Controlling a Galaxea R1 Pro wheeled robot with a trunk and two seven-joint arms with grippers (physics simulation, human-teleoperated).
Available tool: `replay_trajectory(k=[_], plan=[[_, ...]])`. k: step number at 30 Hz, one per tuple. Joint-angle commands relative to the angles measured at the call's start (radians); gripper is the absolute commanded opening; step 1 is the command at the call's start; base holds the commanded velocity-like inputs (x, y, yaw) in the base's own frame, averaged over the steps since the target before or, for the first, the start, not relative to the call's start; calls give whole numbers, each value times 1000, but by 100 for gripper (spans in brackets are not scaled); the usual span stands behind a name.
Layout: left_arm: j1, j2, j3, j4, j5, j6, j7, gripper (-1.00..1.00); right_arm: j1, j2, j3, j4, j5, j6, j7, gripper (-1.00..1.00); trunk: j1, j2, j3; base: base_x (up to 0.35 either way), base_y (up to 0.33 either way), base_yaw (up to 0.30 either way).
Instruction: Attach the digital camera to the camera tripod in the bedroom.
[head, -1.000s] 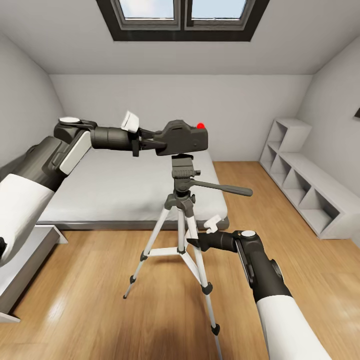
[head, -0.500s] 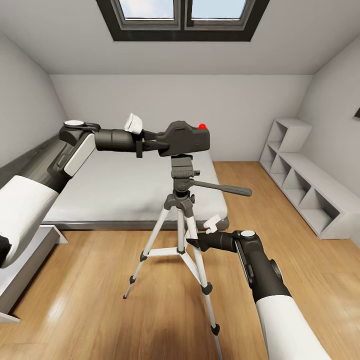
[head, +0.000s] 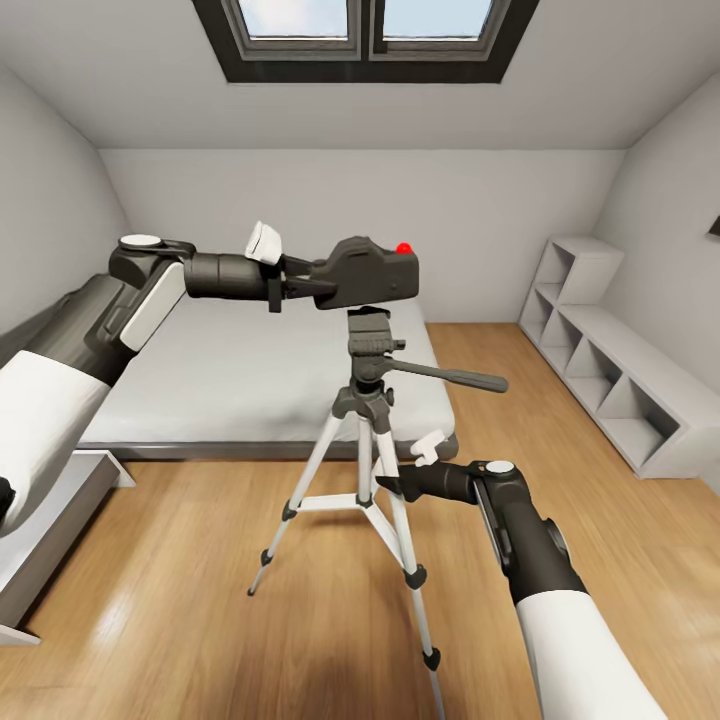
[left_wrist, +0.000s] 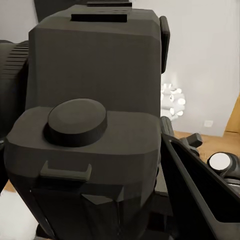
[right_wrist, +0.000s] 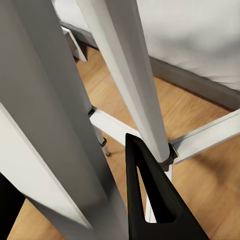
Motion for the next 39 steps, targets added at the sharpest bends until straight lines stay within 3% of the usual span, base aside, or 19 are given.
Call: replay_trajectory(k=[1, 9, 10, 13, 23, 24, 29, 34, 35, 39], plan=[[-2, 1, -3, -1, 9, 7, 1, -100, -1, 0, -2, 5, 12, 0, 7, -100, 1, -2, -2, 0, 0, 0], [-2, 2, -3, -2, 9, 8, 1, -100, -1, -2, -2, 4, 8, 2, 8, -100, 1, -2, -2, 0, 0, 0], [-2, 2, -4, -2, 9, 8, 1, 100, -1, -2, -2, 4, 8, 2, 8, -100, 1, -2, -2, 0, 0, 0], [-2, 0, -5, -3, 10, 12, -18, 100, -1, -2, -2, 10, 6, -3, 8, -100, 1, -2, -2, 0, 0, 0], [-2, -2, -5, -4, 11, 9, 1, 100, -1, -2, -3, 7, 6, 4, 8, -100, 1, -2, -2, 0, 0, 0], [-2, -2, -5, -4, 11, 9, 1, 100, -1, -2, -3, 28, 48, -5, 8, -100, 1, -2, -2, 0, 0, 0], [-2, 0, -1, -4, 12, 10, 2, 100, -1, -2, -3, 27, 48, -5, 9, -100, 1, -2, -2, 0, 0, 0], [-2, 2, 67, -2, 47, 11, 5, 100, -1, -2, -3, 27, 48, -5, 9, -100, 1, -2, -2, 0, 0, 0], [-2, 3, 113, -1, 70, 12, 7, 100, -1, -2, -3, 27, 48, -5, 9, -100, 1, -2, -2, 0, 0, 0], [-2, 5, 206, 7, 113, 16, 12, 100, -1, -2, -3, 27, 48, -5, 9, -100, 1, -2, -2, 0, 0, 0]])
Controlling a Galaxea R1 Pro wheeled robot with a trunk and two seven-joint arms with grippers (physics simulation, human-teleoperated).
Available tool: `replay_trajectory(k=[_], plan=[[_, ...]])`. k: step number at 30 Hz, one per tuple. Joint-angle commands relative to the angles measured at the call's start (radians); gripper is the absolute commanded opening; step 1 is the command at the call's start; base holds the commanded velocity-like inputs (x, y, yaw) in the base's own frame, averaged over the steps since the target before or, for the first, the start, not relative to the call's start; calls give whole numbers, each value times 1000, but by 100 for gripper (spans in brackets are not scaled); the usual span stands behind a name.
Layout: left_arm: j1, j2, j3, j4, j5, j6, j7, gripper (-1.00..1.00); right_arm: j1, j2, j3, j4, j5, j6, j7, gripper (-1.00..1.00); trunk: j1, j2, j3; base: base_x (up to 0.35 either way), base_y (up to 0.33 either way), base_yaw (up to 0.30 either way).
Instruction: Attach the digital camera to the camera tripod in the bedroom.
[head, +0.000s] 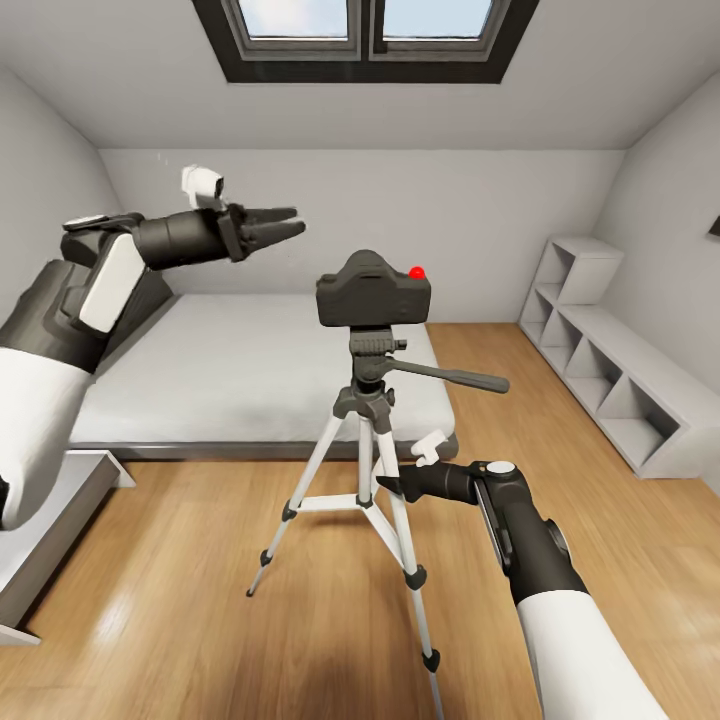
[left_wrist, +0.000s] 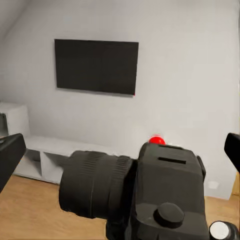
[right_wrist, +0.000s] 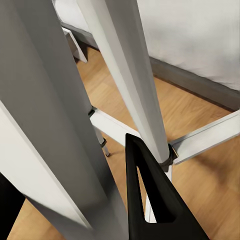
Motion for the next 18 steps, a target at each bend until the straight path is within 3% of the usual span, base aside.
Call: replay_trajectory(k=[1, 3, 8, 14, 18], plan=[[-2, 2, 17, 3, 17, 10, 3, 100, -1, 1, -2, 23, 53, -1, 7, -100, 1, -2, -2, 0, 0, 0], [-2, 7, 59, 14, 30, 15, 17, 100, -1, 1, -3, 23, 53, -1, 7, -100, 1, -2, -2, 0, 0, 0], [-2, 32, 89, 68, 40, 25, 45, 100, -1, 0, -3, 23, 53, -1, 7, -100, 1, -2, -2, 0, 0, 0], [-2, 57, 100, 238, 42, 67, 83, 100, -1, 0, -4, 23, 53, -1, 7, -100, 1, -2, -2, 0, 0, 0], [-2, 58, 100, 435, 37, 100, 180, 100, -1, -1, -4, 23, 52, -1, 8, -100, 1, -2, -2, 0, 0, 0]])
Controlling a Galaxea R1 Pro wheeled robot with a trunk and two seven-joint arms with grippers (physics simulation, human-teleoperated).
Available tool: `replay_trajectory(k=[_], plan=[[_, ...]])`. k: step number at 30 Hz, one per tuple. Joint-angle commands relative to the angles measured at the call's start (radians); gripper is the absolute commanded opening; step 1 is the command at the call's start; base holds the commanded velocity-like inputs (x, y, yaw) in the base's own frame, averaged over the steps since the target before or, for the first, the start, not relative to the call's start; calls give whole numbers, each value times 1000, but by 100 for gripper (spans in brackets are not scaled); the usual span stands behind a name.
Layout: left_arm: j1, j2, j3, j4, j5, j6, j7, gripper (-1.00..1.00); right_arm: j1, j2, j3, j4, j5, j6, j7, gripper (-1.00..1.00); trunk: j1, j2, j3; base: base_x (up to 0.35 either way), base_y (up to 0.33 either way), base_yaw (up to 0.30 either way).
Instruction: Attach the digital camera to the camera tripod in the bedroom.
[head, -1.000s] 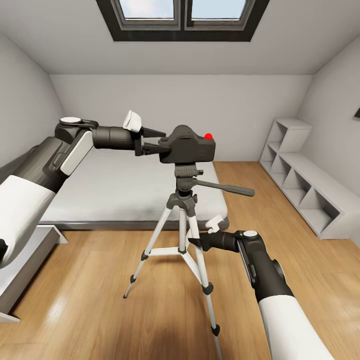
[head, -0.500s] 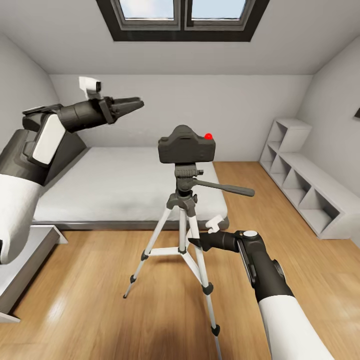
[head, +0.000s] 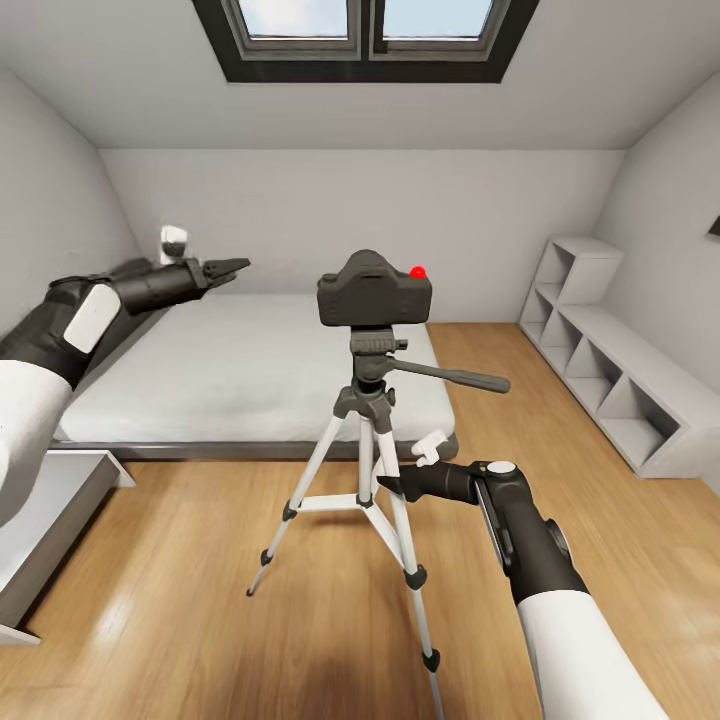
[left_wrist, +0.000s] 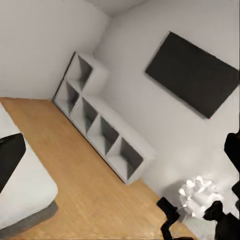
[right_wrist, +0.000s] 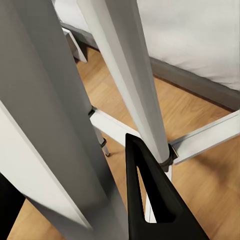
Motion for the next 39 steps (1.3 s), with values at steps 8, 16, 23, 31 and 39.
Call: replay_trajectory(k=[8, 16, 23, 31, 39], plan=[[32, -14, -9, 527, 2, -15, 252, 100, -1, 1, -3, 24, 52, -1, 8, -100, 1, -2, -2, 0, 0, 0], [222, -3, -9, 571, 1, -57, 272, 100, -1, 1, -3, 24, 53, -1, 8, -100, 1, -2, -2, 0, 0, 0], [396, -3, -10, 574, 2, -98, 274, 100, -1, 1, -3, 22, 53, 0, 7, -100, 1, -2, -2, 0, 0, 0], [675, -29, -10, 576, 10, -247, 288, 100, -1, 1, -3, 12, 53, 7, 7, -100, 1, -2, -2, 0, 0, 0], [898, -44, -9, 576, 12, -318, 297, 100, -1, 1, -3, 9, 53, 11, 6, -100, 1, -2, -2, 0, 0, 0]])
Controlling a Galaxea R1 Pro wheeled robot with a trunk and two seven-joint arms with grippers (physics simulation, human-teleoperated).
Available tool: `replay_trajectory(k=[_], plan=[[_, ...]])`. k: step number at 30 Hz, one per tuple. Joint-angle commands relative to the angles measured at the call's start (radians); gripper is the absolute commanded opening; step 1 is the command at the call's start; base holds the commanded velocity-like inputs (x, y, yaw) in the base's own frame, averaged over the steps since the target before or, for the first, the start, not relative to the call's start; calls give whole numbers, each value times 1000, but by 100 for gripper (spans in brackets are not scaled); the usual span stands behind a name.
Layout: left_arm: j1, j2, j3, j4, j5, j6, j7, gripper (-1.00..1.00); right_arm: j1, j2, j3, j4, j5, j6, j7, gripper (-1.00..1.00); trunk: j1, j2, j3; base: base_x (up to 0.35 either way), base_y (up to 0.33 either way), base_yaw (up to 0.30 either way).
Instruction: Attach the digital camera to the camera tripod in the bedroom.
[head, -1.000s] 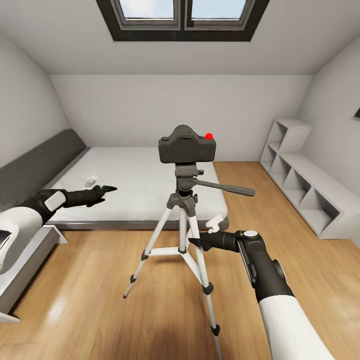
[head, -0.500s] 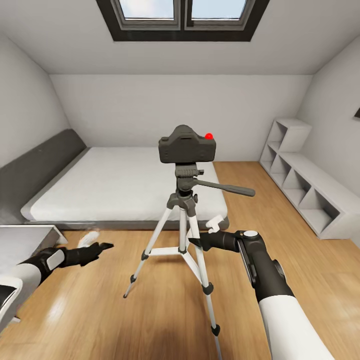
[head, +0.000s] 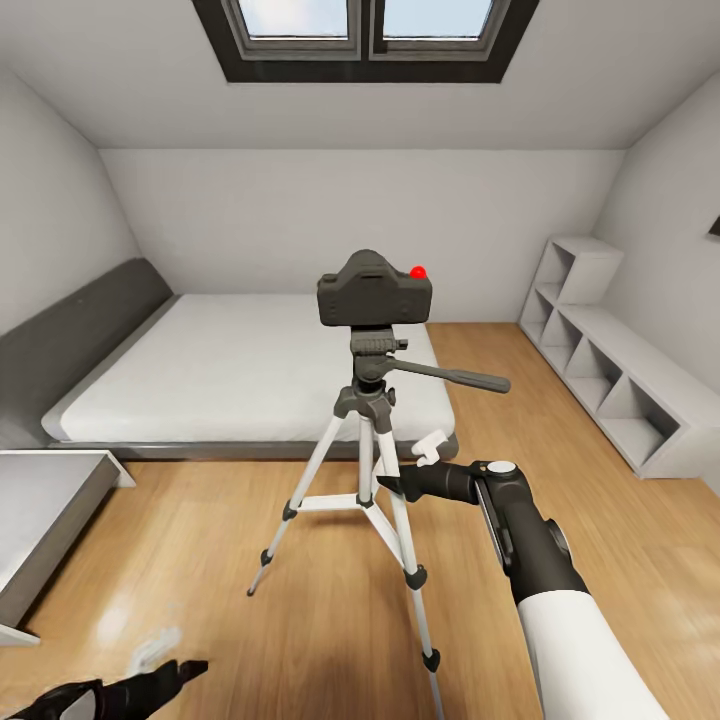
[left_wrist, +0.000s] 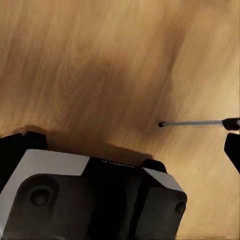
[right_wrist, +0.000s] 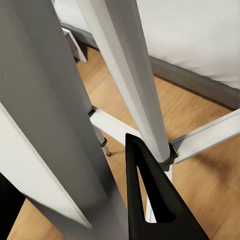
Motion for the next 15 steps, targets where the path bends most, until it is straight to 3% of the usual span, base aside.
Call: replay_trajectory(k=[1, 6, 7, 8, 13, 14, 15], plan=[[17, -4, -3, 0, 12, 1, -3, 100, -1, 1, -3, 11, 56, 1, 7, -100, 1, -2, -2, 0, 0, 0], [104, -48, -2, 0, 13, -50, 38, 100, -1, 1, -3, 10, 56, 1, 7, -100, 1, -2, -2, 0, 0, 0], [160, -110, -2, 0, 12, -69, 198, 100, -1, 1, -3, 10, 56, 1, 7, -100, 1, -2, -2, 0, 0, 0], [179, -140, -2, 0, 12, -74, 300, 100, -1, 1, -3, 10, 56, 1, 7, -100, 1, -2, -2, 0, 0, 0], [228, -203, -1, 0, 13, -101, 566, 100, -1, 0, -3, 12, 56, 1, 8, -100, 1, -2, -2, 0, 0, 0], [247, -227, -1, 1, 14, -136, 661, 100, -1, -2, -3, 12, 56, 1, 8, -100, 1, -2, -2, 0, 0, 0], [253, -233, -1, 1, 14, -145, 681, 100, -1, -5, -3, 12, 56, 1, 8, -100, 1, -2, -2, 0, 0, 0]])
